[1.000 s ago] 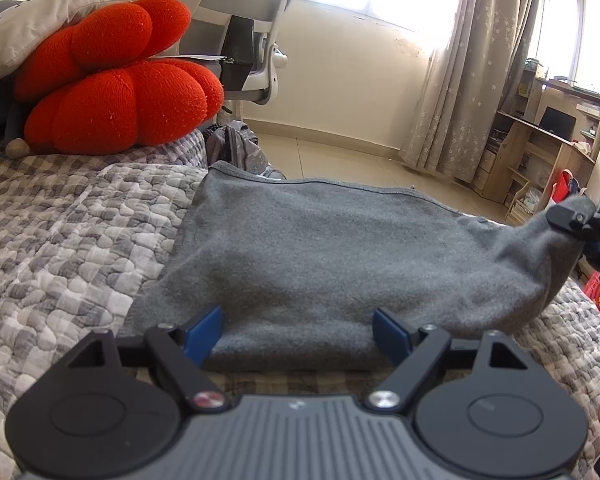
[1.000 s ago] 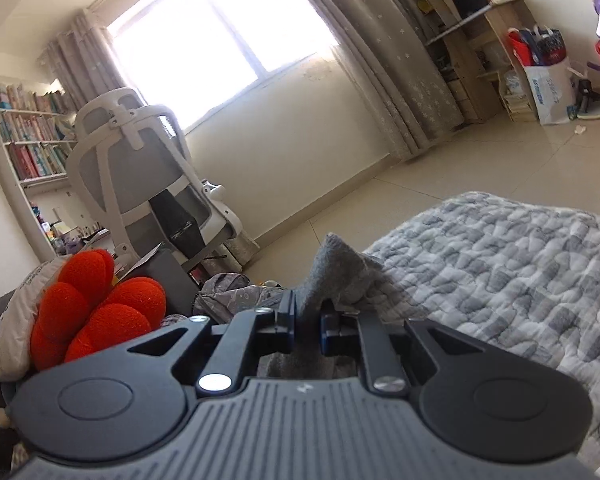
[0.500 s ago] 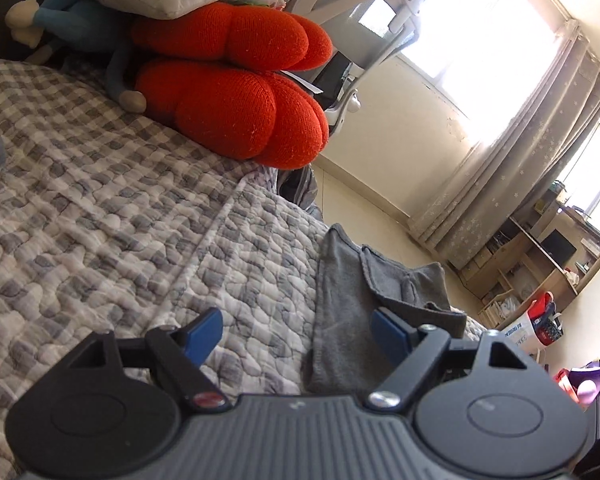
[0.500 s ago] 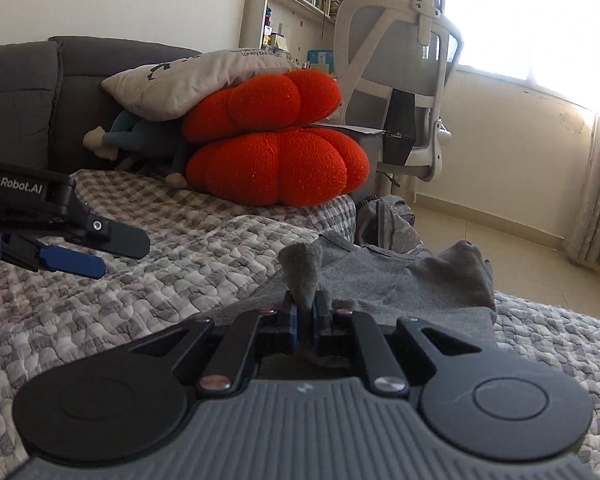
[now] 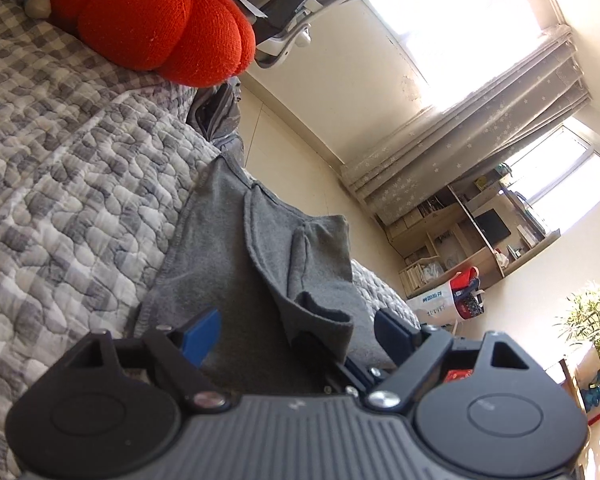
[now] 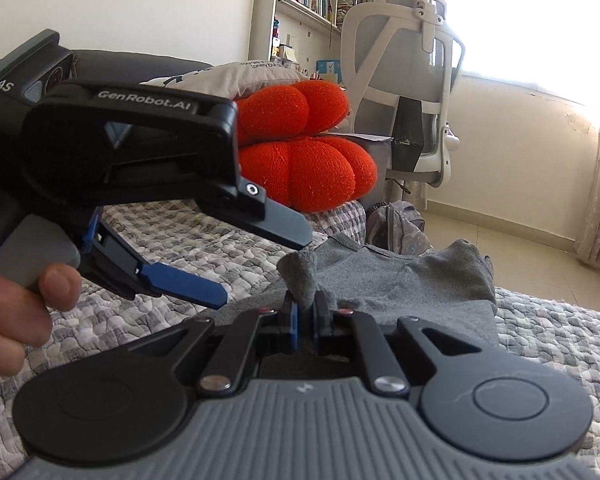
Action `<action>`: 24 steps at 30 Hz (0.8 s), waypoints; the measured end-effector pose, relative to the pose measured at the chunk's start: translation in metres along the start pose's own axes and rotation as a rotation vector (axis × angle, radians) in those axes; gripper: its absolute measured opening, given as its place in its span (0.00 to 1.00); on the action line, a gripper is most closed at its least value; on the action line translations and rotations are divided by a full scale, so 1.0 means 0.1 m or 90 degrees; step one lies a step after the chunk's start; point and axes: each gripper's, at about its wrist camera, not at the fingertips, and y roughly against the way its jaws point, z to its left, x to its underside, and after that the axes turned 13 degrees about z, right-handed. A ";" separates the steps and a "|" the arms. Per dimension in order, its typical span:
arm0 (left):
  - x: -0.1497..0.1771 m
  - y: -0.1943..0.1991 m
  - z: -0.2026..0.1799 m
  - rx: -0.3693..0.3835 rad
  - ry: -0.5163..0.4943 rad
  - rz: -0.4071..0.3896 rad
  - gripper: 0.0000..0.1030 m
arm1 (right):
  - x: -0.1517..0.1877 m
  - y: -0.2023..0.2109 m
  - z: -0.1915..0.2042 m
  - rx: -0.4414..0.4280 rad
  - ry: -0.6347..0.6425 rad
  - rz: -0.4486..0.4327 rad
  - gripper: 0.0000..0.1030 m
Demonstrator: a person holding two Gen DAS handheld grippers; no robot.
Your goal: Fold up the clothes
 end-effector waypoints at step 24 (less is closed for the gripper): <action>-0.08 -0.35 0.05 -0.009 0.064 0.028 0.59 | 0.12 0.47 -0.17 0.004 0.014 -0.059 0.46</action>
